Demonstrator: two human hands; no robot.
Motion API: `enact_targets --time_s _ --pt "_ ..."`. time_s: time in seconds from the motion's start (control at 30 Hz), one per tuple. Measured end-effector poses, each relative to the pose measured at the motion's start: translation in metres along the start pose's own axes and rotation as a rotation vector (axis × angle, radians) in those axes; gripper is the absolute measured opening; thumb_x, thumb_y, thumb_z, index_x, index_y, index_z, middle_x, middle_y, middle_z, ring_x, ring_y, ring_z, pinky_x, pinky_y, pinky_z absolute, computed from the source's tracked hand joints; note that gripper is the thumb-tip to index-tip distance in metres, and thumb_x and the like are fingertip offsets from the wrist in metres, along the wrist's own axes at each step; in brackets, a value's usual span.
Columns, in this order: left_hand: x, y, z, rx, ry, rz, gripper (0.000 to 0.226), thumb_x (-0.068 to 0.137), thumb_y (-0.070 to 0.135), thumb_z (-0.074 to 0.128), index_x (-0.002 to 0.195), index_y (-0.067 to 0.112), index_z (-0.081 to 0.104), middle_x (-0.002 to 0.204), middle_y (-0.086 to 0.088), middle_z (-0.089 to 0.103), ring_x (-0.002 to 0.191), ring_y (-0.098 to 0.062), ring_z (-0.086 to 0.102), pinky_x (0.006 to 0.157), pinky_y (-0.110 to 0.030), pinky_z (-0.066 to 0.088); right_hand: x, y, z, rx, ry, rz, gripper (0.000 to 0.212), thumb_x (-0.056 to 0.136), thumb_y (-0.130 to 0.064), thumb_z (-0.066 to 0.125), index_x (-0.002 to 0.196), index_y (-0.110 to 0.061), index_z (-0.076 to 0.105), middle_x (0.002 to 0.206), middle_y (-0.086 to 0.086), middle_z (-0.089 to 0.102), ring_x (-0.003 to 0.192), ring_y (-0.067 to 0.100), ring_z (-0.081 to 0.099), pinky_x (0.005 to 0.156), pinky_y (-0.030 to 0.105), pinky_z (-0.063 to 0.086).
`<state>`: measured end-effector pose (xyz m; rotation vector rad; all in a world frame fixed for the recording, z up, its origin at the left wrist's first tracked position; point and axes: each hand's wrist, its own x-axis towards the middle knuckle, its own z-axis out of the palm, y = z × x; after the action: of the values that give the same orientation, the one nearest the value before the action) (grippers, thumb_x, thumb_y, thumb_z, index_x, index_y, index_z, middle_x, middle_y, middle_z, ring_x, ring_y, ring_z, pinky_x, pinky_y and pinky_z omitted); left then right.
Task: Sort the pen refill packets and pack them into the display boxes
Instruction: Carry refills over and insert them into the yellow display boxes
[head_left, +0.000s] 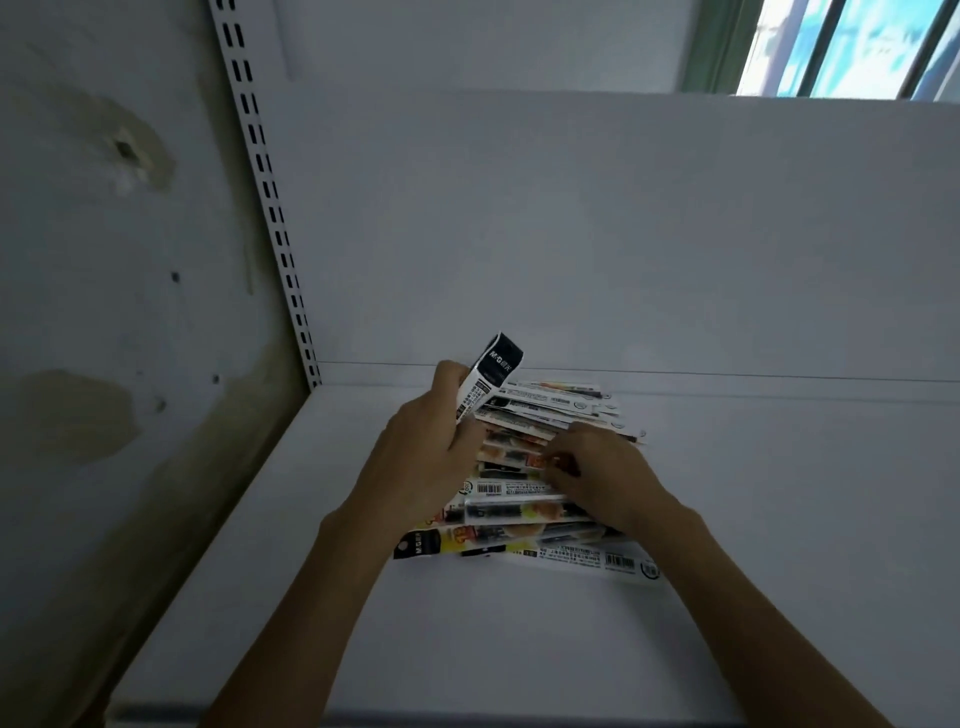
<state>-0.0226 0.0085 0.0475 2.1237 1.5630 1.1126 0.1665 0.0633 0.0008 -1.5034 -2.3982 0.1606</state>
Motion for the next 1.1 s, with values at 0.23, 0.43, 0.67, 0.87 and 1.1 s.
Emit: enact_targets --time_s 0.23,0.43,0.67,0.87,1.1 --pt "0.004 -0.001 -0.006 -0.013 0.073 -0.054 0.012 0.097 0.016 0.035 0.104 0.016 0.045 0.064 0.001 0.048 0.052 -0.012 0.041 0.050 -0.027 0.033 0.006 -0.008 -0.020 -0.124 0.458 -0.207 0.013 0.083 -0.015 0.054 0.083 -0.009 0.066 0.088 0.008 0.062 0.078 0.028 0.057 0.066 0.034 0.040" --pt "0.006 -0.001 -0.011 0.131 0.080 0.026 0.024 0.097 0.032 0.035 0.109 0.018 0.051 0.076 0.003 0.056 0.067 -0.015 0.056 0.060 -0.035 0.045 0.008 -0.037 -0.048 0.068 0.343 -0.467 0.020 0.091 -0.018 0.044 0.092 -0.009 0.061 0.091 0.007 0.056 0.058 0.023 0.051 0.047 0.031 0.039" --pt "0.001 0.012 0.002 -0.251 -0.232 -0.124 0.024 0.096 0.029 0.045 0.119 0.024 0.050 0.106 0.004 0.062 0.092 -0.008 0.058 0.079 -0.017 0.044 0.008 -0.050 -0.042 0.476 0.522 -0.310 0.019 0.084 -0.010 0.063 0.096 -0.005 0.051 0.086 -0.001 0.055 0.077 0.010 0.053 0.068 0.018 0.047" --pt "0.012 0.038 0.028 -0.414 -0.350 -0.159 0.019 0.098 0.021 0.042 0.113 0.033 0.045 0.094 0.002 0.066 0.081 -0.009 0.065 0.074 -0.022 0.052 -0.016 -0.025 -0.053 0.611 0.604 -0.085 0.025 0.083 -0.016 0.067 0.096 -0.021 0.046 0.085 -0.016 0.056 0.077 0.001 0.058 0.069 0.011 0.048" --pt "0.031 0.093 0.089 -0.445 -0.069 -0.213 0.012 0.086 0.026 0.061 0.081 0.016 0.058 0.057 0.007 0.051 0.037 0.002 0.045 0.041 -0.013 0.039 -0.078 0.069 -0.083 0.478 0.750 0.236 0.016 0.092 -0.024 0.054 0.106 -0.019 0.052 0.094 -0.010 0.058 0.083 -0.006 0.055 0.070 0.007 0.042"
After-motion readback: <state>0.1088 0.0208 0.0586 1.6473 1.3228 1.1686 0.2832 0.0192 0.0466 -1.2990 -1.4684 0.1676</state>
